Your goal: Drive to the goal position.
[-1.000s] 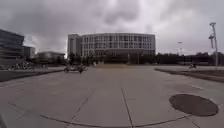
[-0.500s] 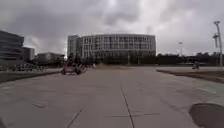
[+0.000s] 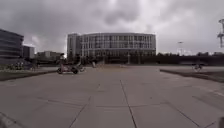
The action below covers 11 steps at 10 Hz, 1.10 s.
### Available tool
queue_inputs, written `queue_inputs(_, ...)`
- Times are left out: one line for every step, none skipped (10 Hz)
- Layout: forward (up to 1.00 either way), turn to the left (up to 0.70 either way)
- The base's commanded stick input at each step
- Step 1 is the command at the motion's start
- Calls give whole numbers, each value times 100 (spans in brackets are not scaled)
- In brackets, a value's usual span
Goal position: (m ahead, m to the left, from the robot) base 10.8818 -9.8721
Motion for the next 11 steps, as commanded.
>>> queue_inputs(100,0)
queue_inputs(100,3)
queue_inputs(100,1)
queue_inputs(100,3)
queue_inputs(100,5)
queue_inputs(100,4)
queue_inputs(100,0)
queue_inputs(100,0)
queue_inputs(100,0)
queue_inputs(100,5)
queue_inputs(100,5)
